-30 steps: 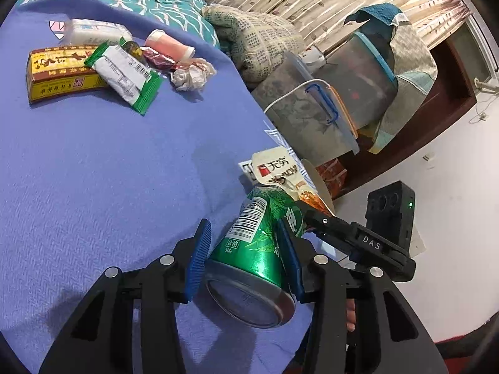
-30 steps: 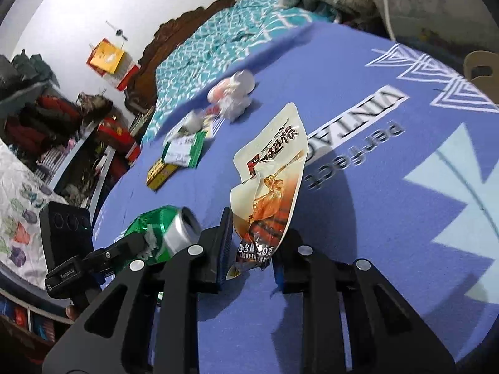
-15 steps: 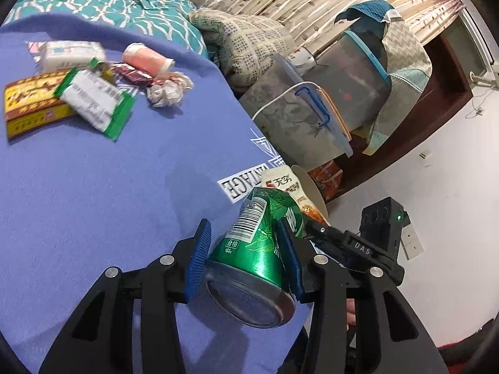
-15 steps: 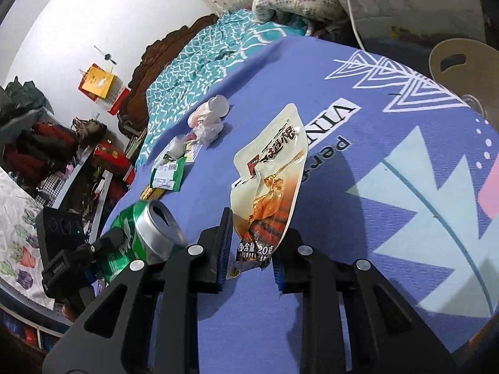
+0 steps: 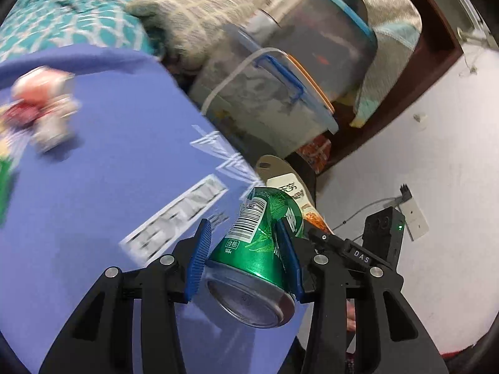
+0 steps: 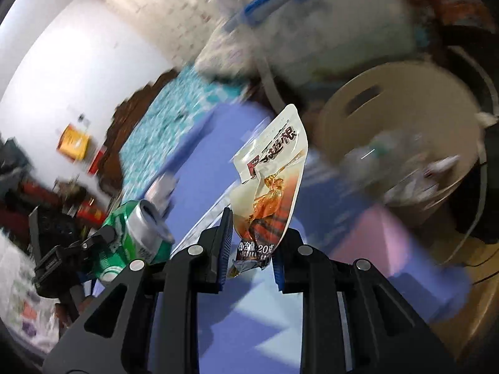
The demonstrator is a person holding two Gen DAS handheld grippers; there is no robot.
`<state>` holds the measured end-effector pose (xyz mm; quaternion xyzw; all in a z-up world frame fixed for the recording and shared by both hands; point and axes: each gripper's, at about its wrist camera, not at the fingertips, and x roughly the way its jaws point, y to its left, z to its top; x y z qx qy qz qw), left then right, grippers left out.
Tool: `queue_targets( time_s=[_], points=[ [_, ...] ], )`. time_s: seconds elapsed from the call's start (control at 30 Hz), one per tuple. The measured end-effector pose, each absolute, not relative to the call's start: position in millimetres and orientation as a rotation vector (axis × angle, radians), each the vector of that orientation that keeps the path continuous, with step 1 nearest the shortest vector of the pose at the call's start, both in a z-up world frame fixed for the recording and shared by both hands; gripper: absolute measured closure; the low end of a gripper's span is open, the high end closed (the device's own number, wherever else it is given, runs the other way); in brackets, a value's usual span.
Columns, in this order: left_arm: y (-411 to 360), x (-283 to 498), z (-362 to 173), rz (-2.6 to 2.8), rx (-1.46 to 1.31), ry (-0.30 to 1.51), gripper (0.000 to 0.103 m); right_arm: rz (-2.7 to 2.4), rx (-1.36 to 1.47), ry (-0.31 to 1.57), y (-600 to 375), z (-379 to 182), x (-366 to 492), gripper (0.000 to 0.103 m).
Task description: Collect trash
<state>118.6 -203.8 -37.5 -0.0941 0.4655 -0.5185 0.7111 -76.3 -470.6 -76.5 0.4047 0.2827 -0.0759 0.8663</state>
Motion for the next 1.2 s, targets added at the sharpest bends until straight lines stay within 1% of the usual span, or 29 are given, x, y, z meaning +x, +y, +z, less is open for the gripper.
queue_targets(
  time_s=[0.13, 0.23, 0.27, 0.3, 0.33, 0.37, 0.4, 0.43, 0.47, 0.6, 0.77, 1.0, 1.2],
  points=[
    [-275.9, 122.7, -35.3, -1.211, -0.139, 1.052, 0.062, -0.292, 0.859, 0.552, -530.4, -82.2, -93.6, 0.077],
    [-340.3, 123.2, -37.4, -1.243, -0.066, 1.061, 0.062, -0.358, 0.874, 0.572, -566.6, -96.0, -96.3, 0.075],
    [-369.9, 124.0, -39.2, -1.247, -0.033, 1.065, 0.062, -0.38, 0.878, 0.578, -576.5, -100.7, -96.0, 0.072],
    [-387.9, 124.2, -40.9, -1.244, -0.011, 1.067, 0.061, -0.388, 0.886, 0.584, -585.3, -105.1, -95.3, 0.065],
    [-410.3, 124.9, -43.1, -1.234, 0.015, 1.072, 0.061, -0.388, 0.9, 0.596, -593.6, -109.6, -93.3, 0.04],
    [-427.2, 125.1, -44.7, -1.222, 0.031, 1.079, 0.059, -0.395, 0.915, 0.598, -599.6, -112.6, -93.0, 0.026],
    [-445.1, 125.6, -47.8, -1.211, 0.049, 1.095, 0.053, -0.408, 0.919, 0.579, -601.4, -112.7, -96.0, 0.026],
    [-457.2, 125.6, -49.9, -1.201, 0.063, 1.106, 0.041, -0.424, 0.907, 0.553, -603.2, -111.1, -98.8, 0.027],
    [-470.8, 124.5, -52.4, -1.184, 0.082, 1.112, 0.039, -0.438, 0.887, 0.542, -603.4, -107.8, -101.9, 0.027],
    [-484.5, 112.7, -53.5, -1.18, 0.143, 1.095, 0.039, -0.467, 0.859, 0.48, -591.5, -95.8, -123.5, 0.029],
    [-447.1, 96.4, -44.8, -1.206, 0.122, 1.043, 0.039, -0.467, 0.866, 0.444, -555.1, -94.1, -146.5, 0.03],
    [-342.8, 62.6, -36.0, -1.092, 0.148, 0.899, 0.039, -0.402, 0.88, 0.471, -483.7, -90.6, -137.5, 0.029],
    [-243.7, 48.1, -30.0, -0.922, 0.173, 0.795, 0.039, -0.346, 0.799, 0.54, -406.3, -77.7, -117.8, 0.029]
  ],
)
